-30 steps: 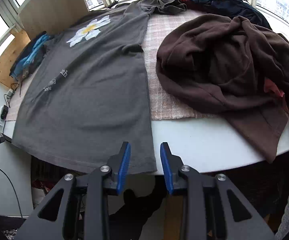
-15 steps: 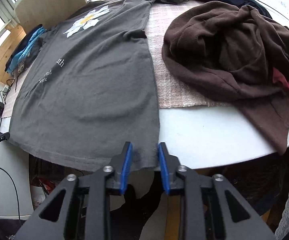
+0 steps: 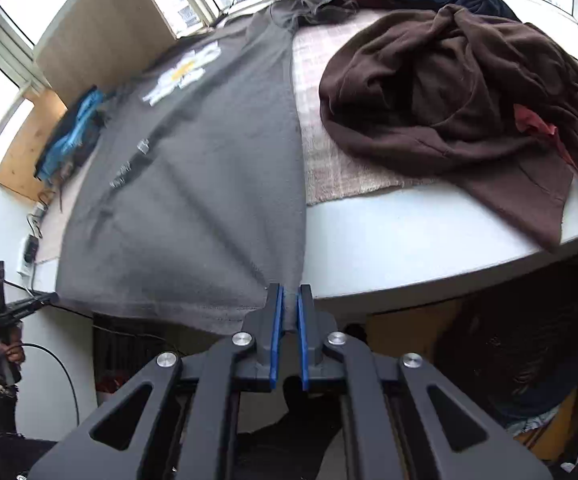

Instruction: Fold clothes

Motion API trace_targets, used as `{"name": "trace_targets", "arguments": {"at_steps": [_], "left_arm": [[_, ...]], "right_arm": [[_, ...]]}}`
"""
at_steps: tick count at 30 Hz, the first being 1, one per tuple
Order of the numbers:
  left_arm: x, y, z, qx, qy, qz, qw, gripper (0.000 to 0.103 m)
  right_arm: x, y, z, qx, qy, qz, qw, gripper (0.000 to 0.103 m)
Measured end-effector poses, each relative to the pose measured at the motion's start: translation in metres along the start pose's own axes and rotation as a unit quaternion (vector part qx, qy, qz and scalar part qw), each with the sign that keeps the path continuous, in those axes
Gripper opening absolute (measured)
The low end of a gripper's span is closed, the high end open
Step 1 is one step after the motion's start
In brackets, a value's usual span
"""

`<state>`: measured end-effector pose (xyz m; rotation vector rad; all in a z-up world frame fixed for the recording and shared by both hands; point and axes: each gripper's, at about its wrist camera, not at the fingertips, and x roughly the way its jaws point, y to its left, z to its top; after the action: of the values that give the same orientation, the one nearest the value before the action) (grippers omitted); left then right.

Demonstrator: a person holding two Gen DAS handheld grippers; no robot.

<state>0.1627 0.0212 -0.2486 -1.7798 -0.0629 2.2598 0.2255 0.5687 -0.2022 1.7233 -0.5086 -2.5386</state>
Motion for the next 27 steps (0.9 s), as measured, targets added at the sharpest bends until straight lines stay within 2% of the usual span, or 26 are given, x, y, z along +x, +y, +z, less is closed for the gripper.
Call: {"name": "trace_targets", "arguments": {"at_steps": [2, 6, 8, 9, 10, 14, 17, 24, 25, 27], "left_arm": [[-0.003, 0.005, -0.003, -0.010, -0.006, -0.009, 0.9999, 0.000], [-0.011, 0.012, -0.009, -0.027, -0.020, -0.030, 0.9990, 0.000], [-0.016, 0.013, -0.010, -0.028, -0.030, -0.039, 0.9984, 0.008], [-0.016, 0.011, -0.008, -0.026, -0.035, -0.032, 0.9985, 0.021], [-0.015, 0.010, -0.007, -0.025, -0.038, -0.025, 0.9986, 0.026], [-0.007, 0.006, 0.003, -0.027, -0.040, -0.011, 0.9988, 0.026], [-0.006, 0.005, 0.008, -0.012, -0.039, 0.001, 0.9992, 0.026], [0.004, -0.003, 0.012, 0.023, -0.025, 0.033, 0.9989, 0.026], [0.004, -0.005, 0.012, 0.029, -0.027, 0.036, 0.9986, 0.021], [0.005, -0.007, 0.014, 0.030, -0.027, 0.038, 0.9984, 0.003]], "right_arm": [[0.012, 0.001, 0.006, -0.002, 0.021, -0.021, 1.000, 0.008], [0.001, 0.000, 0.015, -0.007, 0.018, -0.029, 0.999, 0.013], [-0.009, 0.003, 0.019, -0.019, 0.006, -0.037, 0.999, 0.013], [-0.011, 0.003, 0.021, -0.022, 0.003, -0.038, 0.999, 0.013], [-0.011, 0.003, 0.022, -0.021, 0.005, -0.037, 0.999, 0.013], [-0.008, 0.004, 0.024, -0.020, 0.012, -0.040, 0.999, 0.015], [0.000, 0.008, 0.024, -0.020, 0.014, -0.043, 0.999, 0.028], [0.012, 0.007, 0.021, -0.013, 0.015, -0.043, 0.999, 0.029], [0.013, 0.008, 0.021, -0.016, 0.017, -0.043, 0.999, 0.029], [0.017, 0.012, 0.021, -0.025, 0.016, -0.043, 0.999, 0.029]]}}
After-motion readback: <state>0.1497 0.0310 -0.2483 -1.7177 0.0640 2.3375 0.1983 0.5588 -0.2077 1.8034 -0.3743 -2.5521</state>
